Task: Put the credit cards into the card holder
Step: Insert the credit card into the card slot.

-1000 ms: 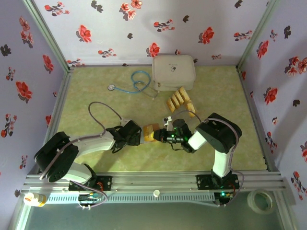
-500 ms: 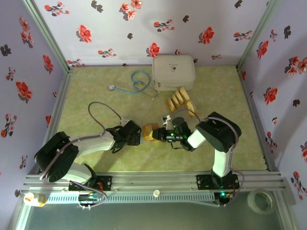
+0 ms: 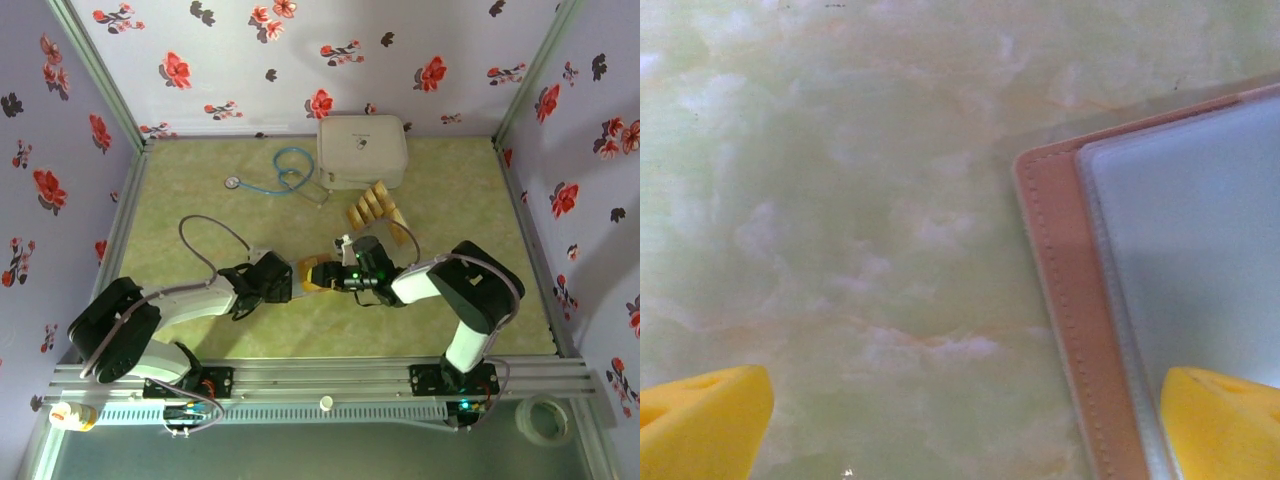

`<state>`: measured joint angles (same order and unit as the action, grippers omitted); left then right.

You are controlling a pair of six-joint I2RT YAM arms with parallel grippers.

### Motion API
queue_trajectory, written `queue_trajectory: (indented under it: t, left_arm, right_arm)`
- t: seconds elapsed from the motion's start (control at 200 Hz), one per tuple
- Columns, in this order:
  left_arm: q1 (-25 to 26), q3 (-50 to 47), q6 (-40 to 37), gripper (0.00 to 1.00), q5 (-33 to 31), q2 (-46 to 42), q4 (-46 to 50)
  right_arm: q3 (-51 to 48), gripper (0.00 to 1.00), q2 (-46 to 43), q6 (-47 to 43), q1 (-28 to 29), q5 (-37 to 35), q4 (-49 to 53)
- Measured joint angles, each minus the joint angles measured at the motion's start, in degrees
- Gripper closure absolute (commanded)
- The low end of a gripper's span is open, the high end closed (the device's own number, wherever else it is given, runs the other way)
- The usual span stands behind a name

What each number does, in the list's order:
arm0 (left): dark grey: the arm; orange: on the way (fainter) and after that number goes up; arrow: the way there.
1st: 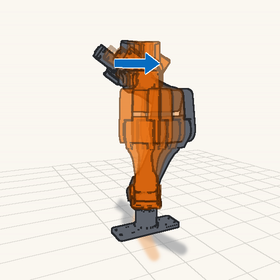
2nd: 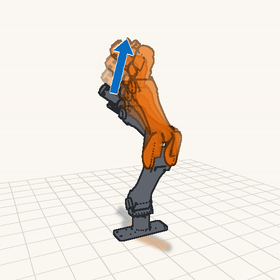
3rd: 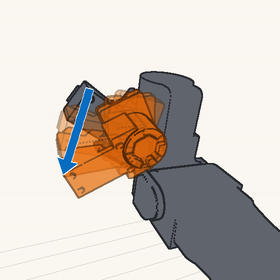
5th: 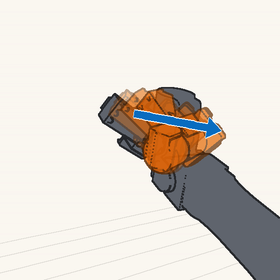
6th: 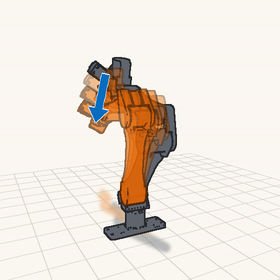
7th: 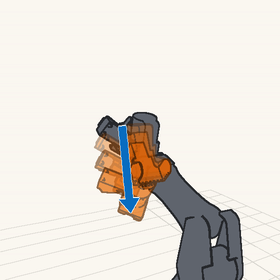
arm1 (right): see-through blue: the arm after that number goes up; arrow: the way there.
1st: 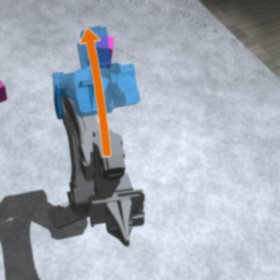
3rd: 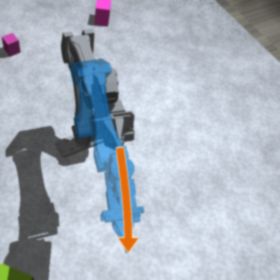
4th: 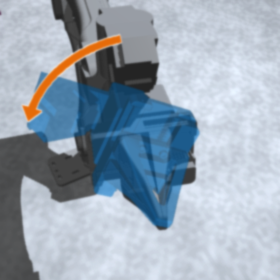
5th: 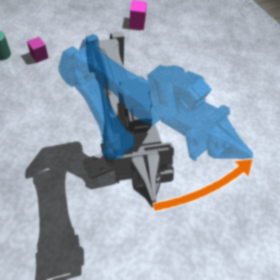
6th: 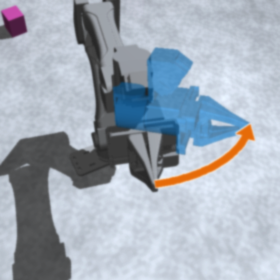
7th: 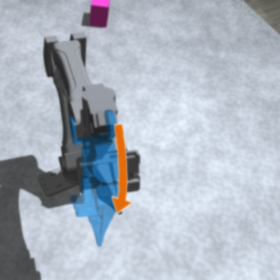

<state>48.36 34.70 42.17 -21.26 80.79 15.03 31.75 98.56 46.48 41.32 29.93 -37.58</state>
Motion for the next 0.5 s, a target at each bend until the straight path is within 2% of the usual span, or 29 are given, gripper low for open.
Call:
queue_trajectory:
  t: [0.5]
  left_arm:
    - [-3.89, -1.01, 1.05, 0.01, 0.46, -0.94, 2.97]
  right_arm:
    - [6.71, 0.31, -7.89, -9.16, -0.07, -9.22, 27.56]
